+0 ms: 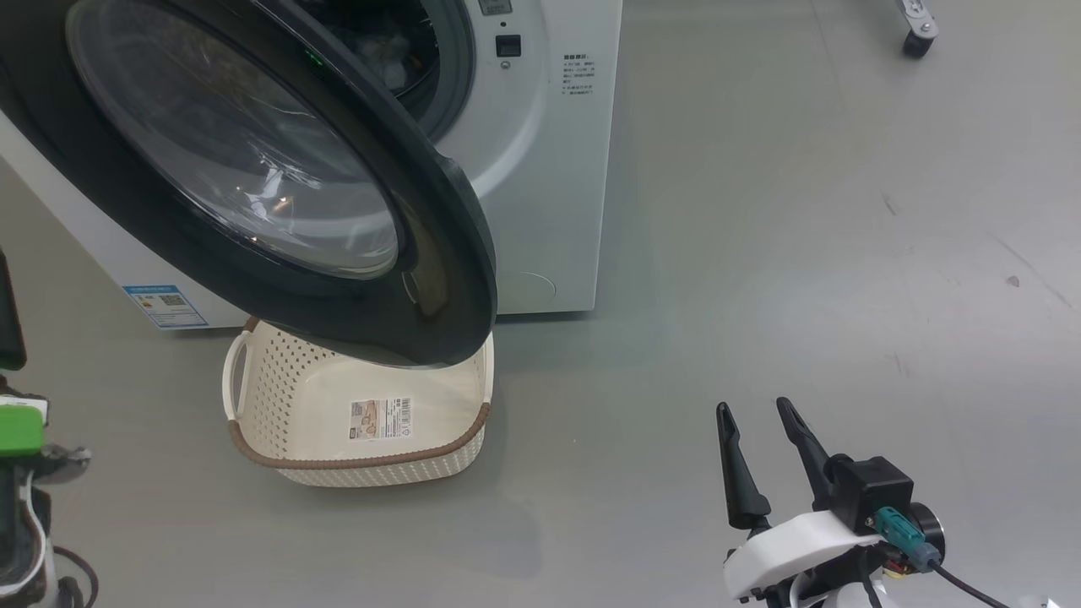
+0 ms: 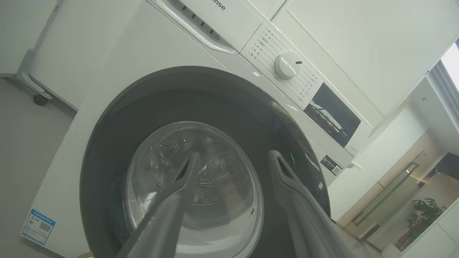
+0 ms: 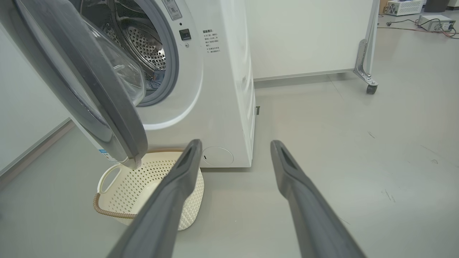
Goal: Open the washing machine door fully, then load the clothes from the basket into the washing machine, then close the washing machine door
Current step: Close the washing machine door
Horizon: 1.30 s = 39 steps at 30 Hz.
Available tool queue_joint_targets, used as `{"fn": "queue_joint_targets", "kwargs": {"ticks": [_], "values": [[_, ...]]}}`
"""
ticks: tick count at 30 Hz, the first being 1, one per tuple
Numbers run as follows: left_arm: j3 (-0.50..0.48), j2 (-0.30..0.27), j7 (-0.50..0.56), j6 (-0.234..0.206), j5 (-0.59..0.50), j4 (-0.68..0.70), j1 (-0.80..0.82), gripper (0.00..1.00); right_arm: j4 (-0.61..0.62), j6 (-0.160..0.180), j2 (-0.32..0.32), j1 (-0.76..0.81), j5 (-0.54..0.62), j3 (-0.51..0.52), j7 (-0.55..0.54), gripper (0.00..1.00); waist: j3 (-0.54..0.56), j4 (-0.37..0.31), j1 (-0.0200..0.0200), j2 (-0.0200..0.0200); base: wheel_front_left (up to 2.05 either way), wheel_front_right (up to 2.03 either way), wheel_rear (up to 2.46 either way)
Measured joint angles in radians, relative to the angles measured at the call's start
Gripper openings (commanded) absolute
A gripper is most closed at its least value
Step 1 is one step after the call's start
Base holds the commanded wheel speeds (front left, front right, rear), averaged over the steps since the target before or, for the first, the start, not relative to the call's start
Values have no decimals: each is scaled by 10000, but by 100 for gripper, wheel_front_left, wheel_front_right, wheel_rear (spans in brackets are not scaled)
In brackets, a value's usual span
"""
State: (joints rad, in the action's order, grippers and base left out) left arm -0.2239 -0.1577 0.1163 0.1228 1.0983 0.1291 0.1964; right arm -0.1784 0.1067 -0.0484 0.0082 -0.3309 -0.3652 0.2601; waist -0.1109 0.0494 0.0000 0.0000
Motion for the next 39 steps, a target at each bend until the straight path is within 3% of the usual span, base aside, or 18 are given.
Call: {"fn": "queue_joint_targets", "kwargs": {"ticks": [9,14,17,24,39], "values": [[2150,-1802,-2067,12,-3312,535,-1354,100,178,0,2,-39,69,-88,0,100,-55,-92,0,0,0,0,0],[2911,-2243,-3170,15,-4665,-349,-2299,100,257,-4,2,-117,75,-163,0,100,14,-196,0,0,0,0,0],[3141,-2257,-3714,15,-5287,-995,-2647,100,293,-4,0,-120,90,-130,0,100,105,-244,0,0,0,0,0],[3599,-1990,-3728,15,-5994,-1977,-3019,100,391,-4,0,-110,176,-38,0,100,378,-340,0,1,0,0,0],[3129,-1147,-3728,15,-6744,-2560,-2945,100,489,-92,2,27,359,146,0,100,697,-440,0,0,0,0,0]]}}
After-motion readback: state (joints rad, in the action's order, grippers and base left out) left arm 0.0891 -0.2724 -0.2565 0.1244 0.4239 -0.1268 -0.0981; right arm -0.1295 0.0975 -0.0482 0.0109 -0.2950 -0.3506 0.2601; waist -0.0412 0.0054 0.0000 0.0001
